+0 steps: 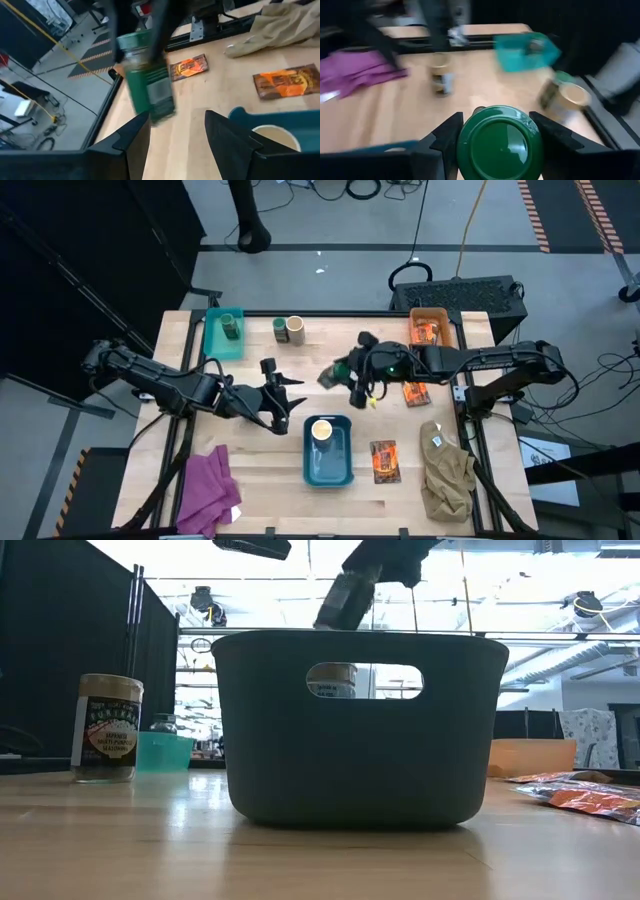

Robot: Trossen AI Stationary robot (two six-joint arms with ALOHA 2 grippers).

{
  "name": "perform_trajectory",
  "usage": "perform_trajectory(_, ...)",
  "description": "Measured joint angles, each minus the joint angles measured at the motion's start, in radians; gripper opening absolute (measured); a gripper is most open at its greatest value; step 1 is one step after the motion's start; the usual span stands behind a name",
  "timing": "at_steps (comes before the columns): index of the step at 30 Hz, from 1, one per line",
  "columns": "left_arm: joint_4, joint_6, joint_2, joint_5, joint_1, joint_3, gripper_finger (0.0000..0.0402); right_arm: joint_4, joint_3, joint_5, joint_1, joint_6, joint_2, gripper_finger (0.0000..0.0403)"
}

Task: Sort spices by type
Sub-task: Put the green seasoning bottle into the light blue bin

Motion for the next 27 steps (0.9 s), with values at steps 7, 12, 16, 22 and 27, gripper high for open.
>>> perform_trajectory(7,0.015,-0.032,0.0,0.251,0.033,0.0,0.0194,0.007,0.0,-0.118,0.071,-0.208,0.0,0.0179)
perform_trajectory(12,0.033,-0.081,0.0,0.319,0.058,0.0,0.0194,0.008,0.0,-0.126,0.115,-0.305,0.0,0.0179)
perform_trajectory(16,0.028,-0.113,0.003,0.28,0.085,0.0,0.0194,0.009,0.0,-0.122,0.129,-0.331,0.0,0.0179)
perform_trajectory(22,0.071,-0.128,0.066,0.325,0.126,0.0,0.0194,0.015,0.0,-0.121,0.131,-0.363,0.0,0.0179)
perform_trajectory(27,0.073,-0.131,0.083,0.366,0.16,-0.001,0.0194,0.013,0.0,-0.121,0.13,-0.367,0.0,0.0179)
